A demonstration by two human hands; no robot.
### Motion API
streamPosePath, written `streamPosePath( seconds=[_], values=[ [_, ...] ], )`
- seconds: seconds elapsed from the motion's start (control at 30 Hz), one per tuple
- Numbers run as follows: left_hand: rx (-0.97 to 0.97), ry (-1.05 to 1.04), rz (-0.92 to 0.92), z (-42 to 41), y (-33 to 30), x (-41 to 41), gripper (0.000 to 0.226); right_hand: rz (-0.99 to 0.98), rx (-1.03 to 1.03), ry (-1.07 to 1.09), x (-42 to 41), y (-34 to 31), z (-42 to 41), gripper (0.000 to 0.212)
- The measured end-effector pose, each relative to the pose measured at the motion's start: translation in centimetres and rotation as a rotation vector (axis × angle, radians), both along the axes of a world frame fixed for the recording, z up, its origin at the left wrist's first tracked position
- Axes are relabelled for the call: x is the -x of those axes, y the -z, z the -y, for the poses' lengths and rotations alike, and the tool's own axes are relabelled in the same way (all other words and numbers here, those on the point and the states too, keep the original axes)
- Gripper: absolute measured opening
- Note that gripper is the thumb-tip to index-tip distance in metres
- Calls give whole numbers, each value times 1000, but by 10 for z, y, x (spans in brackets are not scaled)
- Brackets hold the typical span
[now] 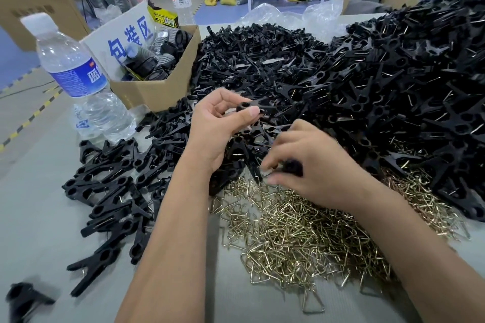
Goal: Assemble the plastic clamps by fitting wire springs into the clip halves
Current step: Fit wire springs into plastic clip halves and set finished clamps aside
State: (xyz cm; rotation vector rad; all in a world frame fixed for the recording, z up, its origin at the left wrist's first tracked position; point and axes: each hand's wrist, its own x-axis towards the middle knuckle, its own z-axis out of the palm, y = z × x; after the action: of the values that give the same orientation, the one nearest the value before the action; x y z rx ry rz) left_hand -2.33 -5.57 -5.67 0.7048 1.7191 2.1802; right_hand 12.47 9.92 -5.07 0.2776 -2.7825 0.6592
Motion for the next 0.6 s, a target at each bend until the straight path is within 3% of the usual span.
streamPosePath(
  seconds=[0.1,0.17,0.33,0.47,0.6],
  values=[
    [-1,-60,24,-1,2,2,25,134,-136,-54,5,3,10,16],
    [8,-65,19,-2,3,3,26,108,-105,-65,5,3,11,6],
    [33,-50,-28,-2,4,4,26,87,73,-9,4,4,5,9],
    [27,-86,2,-4,5,2,26,194,-89,-38,2,2,10,27],
    [18,-73,10,-4,5,0,27,152,-53,-36,2,2,16,15]
  ],
)
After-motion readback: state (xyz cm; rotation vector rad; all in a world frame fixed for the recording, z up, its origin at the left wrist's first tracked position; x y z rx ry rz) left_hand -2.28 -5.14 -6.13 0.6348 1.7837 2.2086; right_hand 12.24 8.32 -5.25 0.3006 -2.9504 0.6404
